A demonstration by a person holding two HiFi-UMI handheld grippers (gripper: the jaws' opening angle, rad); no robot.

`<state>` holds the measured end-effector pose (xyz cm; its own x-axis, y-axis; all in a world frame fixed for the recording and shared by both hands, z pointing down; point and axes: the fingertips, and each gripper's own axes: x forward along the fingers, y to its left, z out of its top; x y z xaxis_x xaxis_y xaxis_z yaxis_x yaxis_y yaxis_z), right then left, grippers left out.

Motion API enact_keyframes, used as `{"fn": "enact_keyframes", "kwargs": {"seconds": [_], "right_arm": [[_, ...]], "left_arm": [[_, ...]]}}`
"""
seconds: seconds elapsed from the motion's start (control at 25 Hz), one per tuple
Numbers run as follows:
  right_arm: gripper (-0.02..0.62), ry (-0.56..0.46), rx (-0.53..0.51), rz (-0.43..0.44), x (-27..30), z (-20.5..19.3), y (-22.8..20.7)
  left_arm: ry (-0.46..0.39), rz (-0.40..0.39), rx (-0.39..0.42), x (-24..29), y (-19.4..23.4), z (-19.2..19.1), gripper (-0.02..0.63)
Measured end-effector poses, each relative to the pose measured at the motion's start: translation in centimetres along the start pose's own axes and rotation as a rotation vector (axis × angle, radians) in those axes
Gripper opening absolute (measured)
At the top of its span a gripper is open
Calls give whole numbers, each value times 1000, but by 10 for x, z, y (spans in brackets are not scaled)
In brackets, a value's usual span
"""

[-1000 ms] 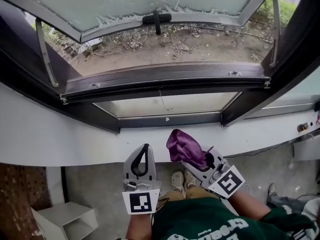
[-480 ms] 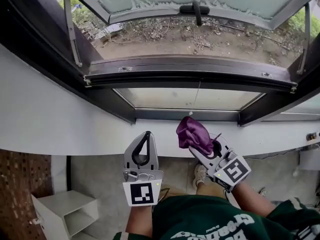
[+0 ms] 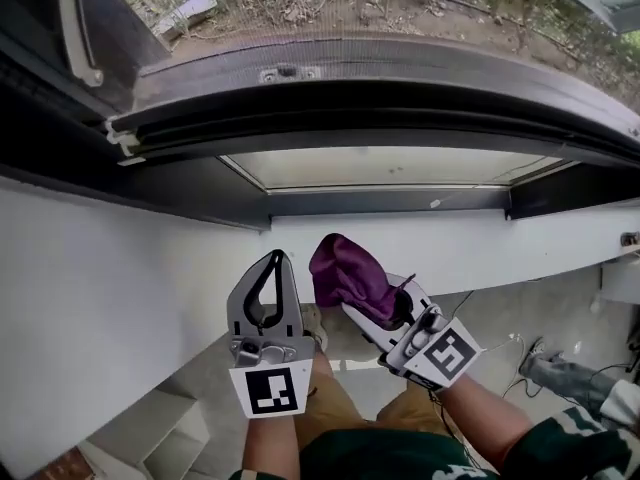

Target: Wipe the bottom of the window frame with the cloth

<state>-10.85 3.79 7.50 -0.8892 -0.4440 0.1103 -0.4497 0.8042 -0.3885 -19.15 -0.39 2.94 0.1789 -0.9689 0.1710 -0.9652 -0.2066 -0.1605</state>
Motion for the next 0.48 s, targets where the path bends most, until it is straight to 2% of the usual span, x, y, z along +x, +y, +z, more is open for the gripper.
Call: {"fn": "enact_keyframes", "kwargs": {"seconds": [0.16, 0.32, 0.48], "right_arm": [[153, 65, -24, 19, 45, -72, -24], [153, 105, 49, 0, 76, -147, -49], [152, 125, 41, 15, 105, -188, -55]], "left_arm": [[12, 6, -32, 8, 14, -62, 3], [7, -24, -51, 14, 14, -127, 3], [36, 0, -87, 14, 33, -179, 3]]}}
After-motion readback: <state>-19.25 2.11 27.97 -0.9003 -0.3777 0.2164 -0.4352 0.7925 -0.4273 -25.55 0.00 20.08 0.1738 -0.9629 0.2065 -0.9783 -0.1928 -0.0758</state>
